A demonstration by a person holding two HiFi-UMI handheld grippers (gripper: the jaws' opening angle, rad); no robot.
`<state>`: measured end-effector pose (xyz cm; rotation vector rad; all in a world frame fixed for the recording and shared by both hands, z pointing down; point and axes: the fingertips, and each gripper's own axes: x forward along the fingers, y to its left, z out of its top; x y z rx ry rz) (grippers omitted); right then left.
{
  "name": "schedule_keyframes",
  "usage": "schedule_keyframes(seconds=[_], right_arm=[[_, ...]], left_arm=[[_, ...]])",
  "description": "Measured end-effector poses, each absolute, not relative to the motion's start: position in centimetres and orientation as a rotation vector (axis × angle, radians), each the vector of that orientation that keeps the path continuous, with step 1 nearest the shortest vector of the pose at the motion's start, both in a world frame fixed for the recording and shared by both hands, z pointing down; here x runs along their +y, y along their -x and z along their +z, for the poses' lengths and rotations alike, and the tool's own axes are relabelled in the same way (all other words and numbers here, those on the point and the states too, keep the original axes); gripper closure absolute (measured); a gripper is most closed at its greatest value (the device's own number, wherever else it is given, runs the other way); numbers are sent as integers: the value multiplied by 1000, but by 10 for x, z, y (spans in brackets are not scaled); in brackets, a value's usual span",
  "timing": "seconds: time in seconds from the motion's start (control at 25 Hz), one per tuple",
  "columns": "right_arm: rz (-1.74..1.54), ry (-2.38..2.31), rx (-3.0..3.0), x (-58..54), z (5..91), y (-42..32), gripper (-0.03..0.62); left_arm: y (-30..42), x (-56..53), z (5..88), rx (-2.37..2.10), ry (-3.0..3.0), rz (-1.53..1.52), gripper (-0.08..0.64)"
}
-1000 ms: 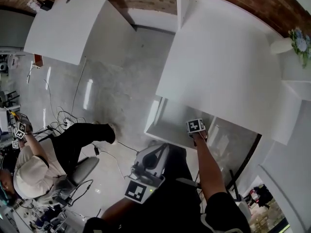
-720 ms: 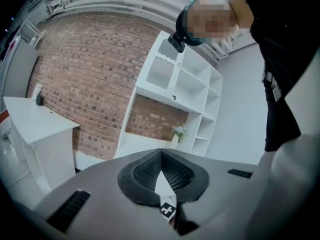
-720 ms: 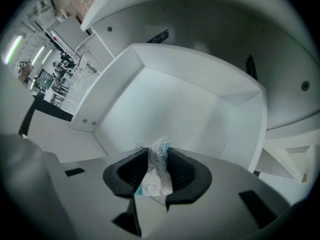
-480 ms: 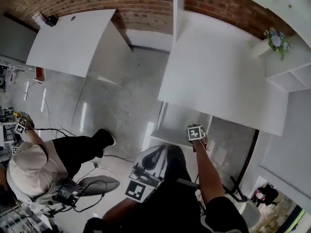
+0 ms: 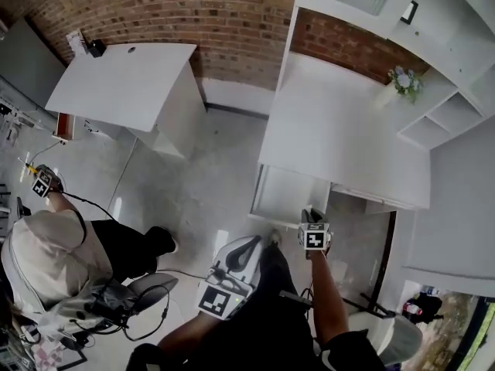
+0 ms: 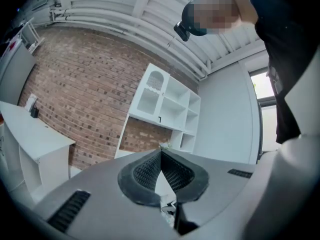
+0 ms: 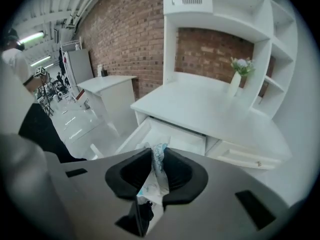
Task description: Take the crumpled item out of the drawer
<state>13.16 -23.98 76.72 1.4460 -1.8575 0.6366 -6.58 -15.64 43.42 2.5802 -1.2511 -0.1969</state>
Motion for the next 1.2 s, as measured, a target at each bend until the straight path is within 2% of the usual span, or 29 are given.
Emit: schedule_keyframes(seconds=[0.48,0.96,1.2], right_arm=[[506,-1731,-2073,-81,603,-76,502],[444,-1875,-2313,37,474,-98,502],[392,-1908,-2362,69,442,-116,500]], left_arm=[[88,-46,440,-1060,-2727,-175,537],[52,17,421,-1079,-2743,-130,537],[35,32,417,-1099,-2749,-86,537]])
